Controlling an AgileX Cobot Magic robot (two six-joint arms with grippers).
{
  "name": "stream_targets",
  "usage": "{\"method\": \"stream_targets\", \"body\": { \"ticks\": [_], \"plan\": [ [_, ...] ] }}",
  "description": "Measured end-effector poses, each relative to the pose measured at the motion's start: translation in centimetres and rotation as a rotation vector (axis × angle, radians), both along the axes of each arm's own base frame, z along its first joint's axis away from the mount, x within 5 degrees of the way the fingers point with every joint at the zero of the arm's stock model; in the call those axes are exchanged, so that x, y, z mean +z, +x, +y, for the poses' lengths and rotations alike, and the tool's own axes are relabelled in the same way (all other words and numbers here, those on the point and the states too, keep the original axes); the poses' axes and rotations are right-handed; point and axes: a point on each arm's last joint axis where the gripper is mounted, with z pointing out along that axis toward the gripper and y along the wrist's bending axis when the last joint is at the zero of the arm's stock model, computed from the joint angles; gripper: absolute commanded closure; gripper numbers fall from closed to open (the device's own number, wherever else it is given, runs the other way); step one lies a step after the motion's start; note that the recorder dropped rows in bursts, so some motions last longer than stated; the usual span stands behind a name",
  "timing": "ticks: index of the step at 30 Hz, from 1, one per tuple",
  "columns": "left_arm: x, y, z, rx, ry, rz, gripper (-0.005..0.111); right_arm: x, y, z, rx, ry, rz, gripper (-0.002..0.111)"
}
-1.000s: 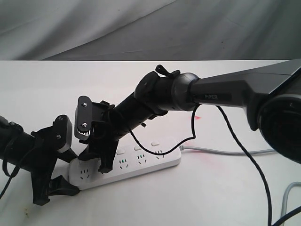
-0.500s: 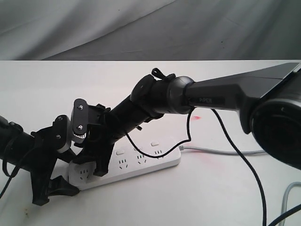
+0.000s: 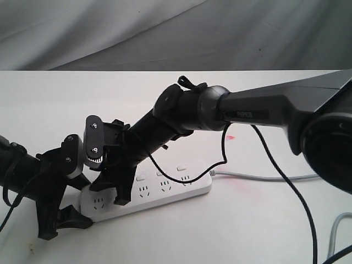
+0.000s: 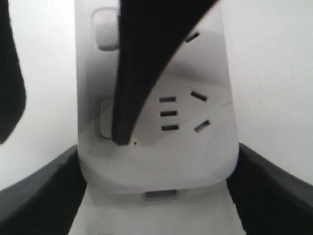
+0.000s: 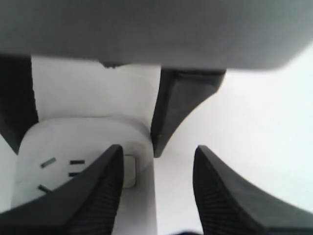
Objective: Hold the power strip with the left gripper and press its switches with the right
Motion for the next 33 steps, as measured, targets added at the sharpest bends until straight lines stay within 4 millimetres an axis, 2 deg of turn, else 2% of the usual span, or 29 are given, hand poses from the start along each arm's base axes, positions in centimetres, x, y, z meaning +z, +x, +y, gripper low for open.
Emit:
{"method": "stream_targets", "body": {
  "ticks": [6,10,20,33],
  "plan": [
    [0.0,0.0,0.0,0.002,-0.001,0.000,0.054,2.4,0.9,-1.6,-0.020,0.005,-0.041,0.065],
    [0.0,0.0,0.0,0.002,-0.001,0.000,0.054,3.1,1.3,-2.7,-0.032,-0.007,-0.033,0.065],
    [0.0,0.0,0.0,0.002,-0.001,0.000,0.054,3.0,1.1,-3.1,-0.013,-0.012,0.020,0.065],
    [0.0,0.0,0.0,0.002,-0.001,0.000,0.054,0.7,0.5,-3.8,-0.019,-0.068,0.040,0.065]
  ]
}}
